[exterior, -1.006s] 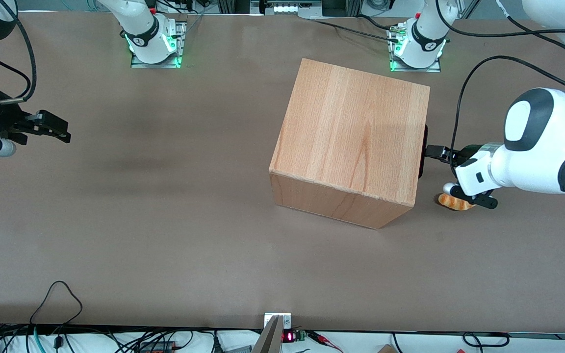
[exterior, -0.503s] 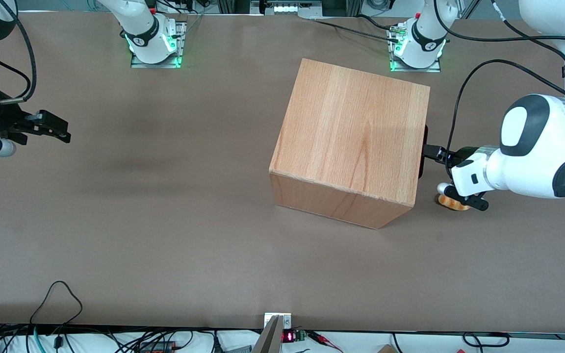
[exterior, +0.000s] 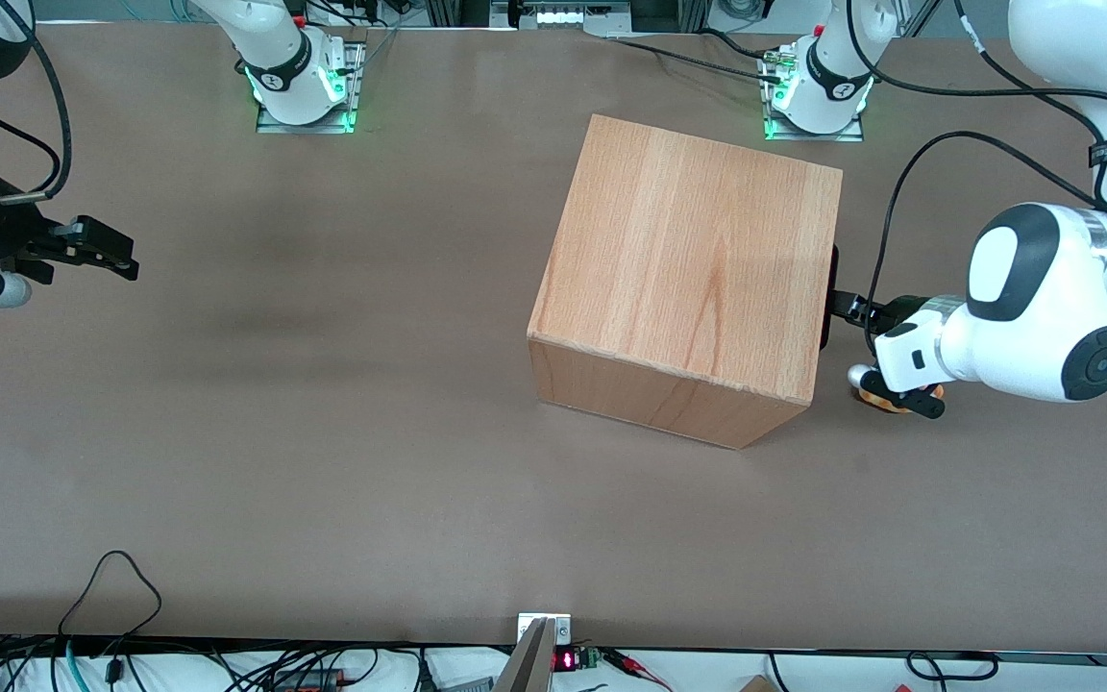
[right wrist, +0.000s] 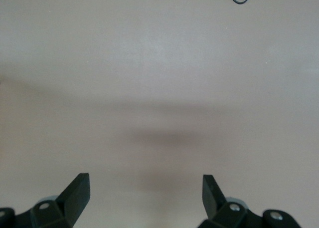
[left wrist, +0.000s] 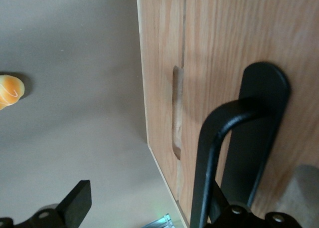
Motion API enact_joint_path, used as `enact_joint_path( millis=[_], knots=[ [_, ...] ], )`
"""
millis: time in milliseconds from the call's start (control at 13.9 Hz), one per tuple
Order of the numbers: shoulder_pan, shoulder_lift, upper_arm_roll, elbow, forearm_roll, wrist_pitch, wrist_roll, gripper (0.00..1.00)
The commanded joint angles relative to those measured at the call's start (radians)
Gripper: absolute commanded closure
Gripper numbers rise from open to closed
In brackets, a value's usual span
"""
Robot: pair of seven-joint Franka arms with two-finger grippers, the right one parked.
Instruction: Open top drawer with left arm
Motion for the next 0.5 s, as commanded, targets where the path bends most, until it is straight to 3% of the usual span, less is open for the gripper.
enact_joint_path(
  millis=[0,431],
  knots=[
    [-0.004,0.022,0.006,0.03,-0.013,0.018,0.018,0.0],
    [0.002,0.045,0.007,0.03,0.02,0.084,0.018,0.0]
  ],
)
